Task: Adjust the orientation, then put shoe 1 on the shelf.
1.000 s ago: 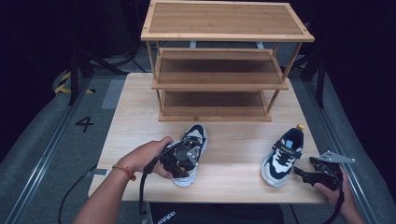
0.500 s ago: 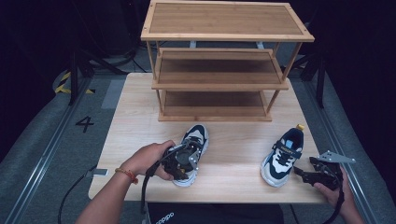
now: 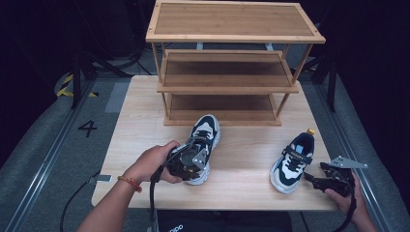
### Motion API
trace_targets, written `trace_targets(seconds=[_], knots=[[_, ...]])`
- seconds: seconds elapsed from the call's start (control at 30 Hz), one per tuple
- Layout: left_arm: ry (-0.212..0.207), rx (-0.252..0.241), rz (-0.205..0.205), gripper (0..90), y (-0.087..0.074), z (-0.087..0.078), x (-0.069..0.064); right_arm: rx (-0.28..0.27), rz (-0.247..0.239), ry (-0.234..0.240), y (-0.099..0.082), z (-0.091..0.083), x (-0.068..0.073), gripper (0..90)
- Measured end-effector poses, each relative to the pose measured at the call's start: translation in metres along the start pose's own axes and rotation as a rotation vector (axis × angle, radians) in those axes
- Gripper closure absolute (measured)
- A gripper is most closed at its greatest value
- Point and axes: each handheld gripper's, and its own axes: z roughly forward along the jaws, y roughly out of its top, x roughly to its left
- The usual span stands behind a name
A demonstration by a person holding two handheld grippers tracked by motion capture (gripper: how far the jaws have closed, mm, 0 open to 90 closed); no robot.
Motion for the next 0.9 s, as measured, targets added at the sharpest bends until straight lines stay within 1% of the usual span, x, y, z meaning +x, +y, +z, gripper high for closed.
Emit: trace_targets(seconds=[0.03,0.07,0.1,0.2,0.27,0.4,0.47,0.53,0.57,0.63,0.67,0.7,0.73,0.77,0.9], knots=[[-0.007,0.003,-0.005,73.3,0.001,-0.002,-0.001,0.000,0.000,0.000,0.000,0.000,0.000,15.7],[-0.008,0.000,-0.002,73.3,0.003,-0.003,0.000,0.001,0.000,0.000,0.000,0.000,0.000,15.7],[-0.011,0.003,-0.009,73.3,0.004,-0.005,0.000,0.000,0.000,0.000,0.000,0.000,0.000,15.7],[-0.010,0.010,-0.003,73.2,0.009,-0.015,-0.001,0.001,0.000,0.000,0.000,0.000,0.000,15.7],[-0.002,0.017,0.008,73.2,0.012,-0.021,-0.001,0.000,0.000,0.000,0.000,0.000,0.000,15.7],[0.030,0.006,0.015,73.2,0.019,-0.034,-0.001,0.000,0.000,0.000,0.000,0.000,0.000,15.7],[0.035,-0.003,0.016,73.2,0.022,-0.040,0.000,0.001,0.000,0.000,0.000,0.000,0.000,15.7],[0.051,-0.005,0.016,73.1,0.025,-0.045,0.000,-0.001,-0.001,0.000,0.000,0.000,0.000,15.7],[0.064,-0.005,0.026,73.2,0.028,-0.050,0.002,0.001,-0.002,-0.001,0.000,0.000,0.000,15.7],[0.084,-0.010,0.018,73.1,0.032,-0.056,0.002,0.000,-0.002,0.000,0.000,0.000,0.000,15.7],[0.097,-0.004,0.028,73.1,0.034,-0.060,0.003,0.000,-0.002,0.000,0.000,0.000,0.000,15.7],[0.106,-0.004,0.020,73.1,0.036,-0.062,0.003,0.001,0.000,0.000,0.000,0.000,0.000,15.7],[0.115,-0.005,0.021,73.1,0.037,-0.065,0.004,0.001,0.000,0.000,0.000,0.000,0.000,15.7],[0.126,-0.022,0.011,73.1,0.039,-0.069,0.006,0.000,0.000,0.000,0.000,0.000,0.000,15.7],[0.138,-0.034,0.008,73.1,0.043,-0.079,0.014,0.000,0.000,0.000,0.000,0.000,0.000,15.7]])
